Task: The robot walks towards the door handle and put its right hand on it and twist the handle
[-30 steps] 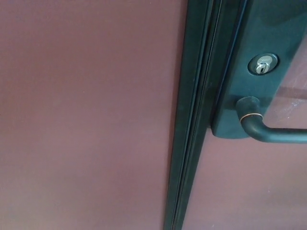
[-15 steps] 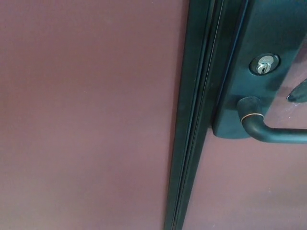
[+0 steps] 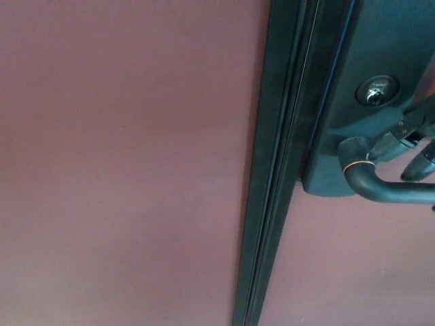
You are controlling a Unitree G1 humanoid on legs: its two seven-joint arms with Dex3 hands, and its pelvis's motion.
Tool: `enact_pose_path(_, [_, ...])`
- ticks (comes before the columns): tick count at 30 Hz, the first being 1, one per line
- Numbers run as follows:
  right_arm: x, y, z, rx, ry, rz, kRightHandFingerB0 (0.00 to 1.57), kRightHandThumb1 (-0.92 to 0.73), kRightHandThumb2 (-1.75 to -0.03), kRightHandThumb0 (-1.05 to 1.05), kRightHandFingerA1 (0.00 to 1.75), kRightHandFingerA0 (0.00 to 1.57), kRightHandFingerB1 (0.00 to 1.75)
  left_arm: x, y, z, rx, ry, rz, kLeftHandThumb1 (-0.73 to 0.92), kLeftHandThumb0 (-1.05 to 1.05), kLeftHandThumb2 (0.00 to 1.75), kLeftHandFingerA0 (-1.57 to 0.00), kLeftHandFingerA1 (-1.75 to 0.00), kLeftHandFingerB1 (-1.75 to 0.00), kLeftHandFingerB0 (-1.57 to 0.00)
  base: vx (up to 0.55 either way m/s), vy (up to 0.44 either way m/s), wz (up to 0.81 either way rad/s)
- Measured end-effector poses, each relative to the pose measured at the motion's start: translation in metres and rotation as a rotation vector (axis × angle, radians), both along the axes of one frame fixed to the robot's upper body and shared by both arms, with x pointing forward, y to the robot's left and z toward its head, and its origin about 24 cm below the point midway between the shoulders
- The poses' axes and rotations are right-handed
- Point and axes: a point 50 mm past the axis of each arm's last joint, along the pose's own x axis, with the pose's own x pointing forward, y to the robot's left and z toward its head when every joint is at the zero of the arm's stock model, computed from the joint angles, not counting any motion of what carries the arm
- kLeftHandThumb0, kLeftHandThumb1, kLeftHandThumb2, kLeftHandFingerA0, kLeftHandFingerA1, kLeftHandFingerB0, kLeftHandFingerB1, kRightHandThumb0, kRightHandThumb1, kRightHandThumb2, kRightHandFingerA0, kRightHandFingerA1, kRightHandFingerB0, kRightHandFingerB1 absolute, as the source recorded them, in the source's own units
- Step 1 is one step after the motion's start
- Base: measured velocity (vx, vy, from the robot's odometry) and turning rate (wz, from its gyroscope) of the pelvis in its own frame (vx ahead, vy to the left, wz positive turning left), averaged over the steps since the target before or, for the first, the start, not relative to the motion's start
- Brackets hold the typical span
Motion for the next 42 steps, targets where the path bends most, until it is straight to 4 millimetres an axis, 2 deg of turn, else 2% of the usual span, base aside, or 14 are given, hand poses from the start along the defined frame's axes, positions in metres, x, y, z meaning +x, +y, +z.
enact_pose_path(13, [0.005,0.001,-0.003,-0.022,-0.013,-0.02,0.39,-0.43,-0.79,-0.52,0.54,0.47,0.48,-0.007,0.003,0.0,0.003,0.006,0.006,0.41,-0.33,0.66,-0.66,-0.54,-0.47,-0.47,0.0,0.0,0.0])
enact_pose_path(25, [0.008,-0.007,-0.011,-0.105,-0.034,-0.083,0.39,-0.43,-0.78,-0.5,0.53,0.46,0.48,-0.012,0.006,0.002,0.01,0.008,0.006,0.41,-0.33,0.66,-0.66,-0.55,-0.47,-0.46,0.0,0.0,0.0])
enact_pose_path(37, [0.004,-0.013,-0.008,-0.171,-0.037,-0.108,0.37,-0.41,-0.77,-0.47,0.55,0.47,0.48,-0.011,0.007,0.003,0.0,-0.006,0.022,0.41,-0.34,0.67,-0.68,-0.56,-0.48,-0.46,0.0,0.0,0.0])
enact_pose_path(38, [0.003,-0.013,-0.007,-0.172,-0.039,-0.11,0.37,-0.41,-0.77,-0.47,0.55,0.47,0.48,-0.01,0.007,0.003,0.0,-0.009,0.022,0.49,-0.26,0.55,-0.72,-0.49,-0.4,-0.5,0.0,0.0,0.0])
enact_pose_path(39, [0.003,-0.014,-0.006,-0.174,-0.041,-0.112,0.37,-0.41,-0.77,-0.47,0.55,0.47,0.48,-0.008,0.007,0.004,-0.001,-0.012,0.021,0.49,-0.26,0.55,-0.72,-0.49,-0.4,-0.5,0.0,0.0,0.0])
enact_pose_path(40, [0.003,-0.014,-0.006,-0.177,-0.043,-0.113,0.47,-0.53,-0.56,-0.43,0.42,0.51,0.38,-0.008,0.007,0.004,-0.002,-0.015,0.021,0.49,-0.26,0.55,-0.73,-0.49,-0.4,-0.51,0.0,0.0,0.0])
enact_pose_path(42, [0.002,-0.013,-0.006,-0.182,-0.046,-0.113,0.47,-0.53,-0.56,-0.43,0.42,0.51,0.38,-0.008,0.007,0.004,-0.005,-0.017,0.023,0.49,-0.26,0.55,-0.73,-0.49,-0.4,-0.51,0.0,0.0,0.0])
